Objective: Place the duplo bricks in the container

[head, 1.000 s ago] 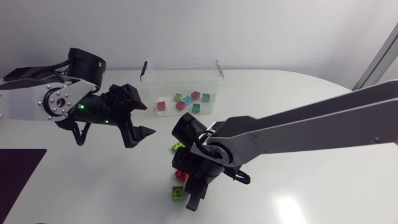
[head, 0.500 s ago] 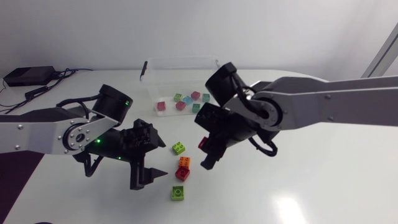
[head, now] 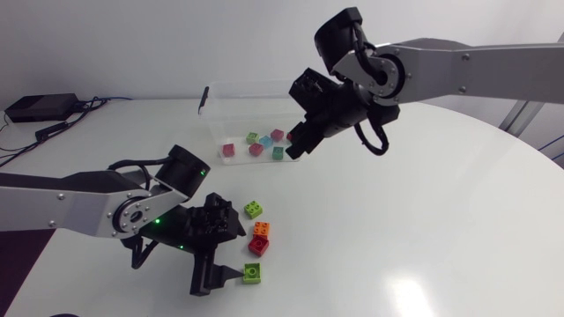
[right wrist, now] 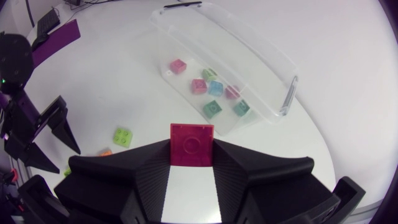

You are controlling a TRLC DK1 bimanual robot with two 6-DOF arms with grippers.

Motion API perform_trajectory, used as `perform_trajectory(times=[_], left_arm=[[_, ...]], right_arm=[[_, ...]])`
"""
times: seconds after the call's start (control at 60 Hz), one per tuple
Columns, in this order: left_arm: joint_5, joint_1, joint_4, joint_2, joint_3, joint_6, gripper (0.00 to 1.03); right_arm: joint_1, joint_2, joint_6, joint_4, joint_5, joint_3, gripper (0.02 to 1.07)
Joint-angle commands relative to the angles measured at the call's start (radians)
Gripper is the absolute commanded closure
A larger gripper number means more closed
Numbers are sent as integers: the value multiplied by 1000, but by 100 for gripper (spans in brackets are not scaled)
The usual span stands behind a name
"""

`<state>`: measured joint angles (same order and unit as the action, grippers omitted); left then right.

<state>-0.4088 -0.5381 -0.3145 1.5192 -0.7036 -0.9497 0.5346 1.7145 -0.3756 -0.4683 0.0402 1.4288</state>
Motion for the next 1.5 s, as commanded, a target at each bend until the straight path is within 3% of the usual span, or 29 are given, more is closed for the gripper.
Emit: perform_trajectory(times=[0.0,0.317,0.383,1.1,1.133,1.233,1.267,1.483], left_arm=[[-10,-17,-1,22,24,-17,8],[-16,-60,11,70,44,-4,14],[-16,-66,17,81,46,-1,19],[-24,-88,64,133,47,32,39],[-24,-89,66,134,49,34,39],[-25,-91,72,137,49,38,44],[-25,-91,74,137,49,40,47],[-25,-108,101,167,42,54,72]], right_arm=[[-15,50,-17,-3,-3,64,81],[-61,180,-2,33,-2,248,81],[-68,203,0,36,0,277,81],[-153,502,7,31,29,651,79],[-154,525,9,22,29,674,72],[-156,548,7,19,27,691,21],[-156,548,9,19,27,688,10],[-154,453,4,43,29,558,7]])
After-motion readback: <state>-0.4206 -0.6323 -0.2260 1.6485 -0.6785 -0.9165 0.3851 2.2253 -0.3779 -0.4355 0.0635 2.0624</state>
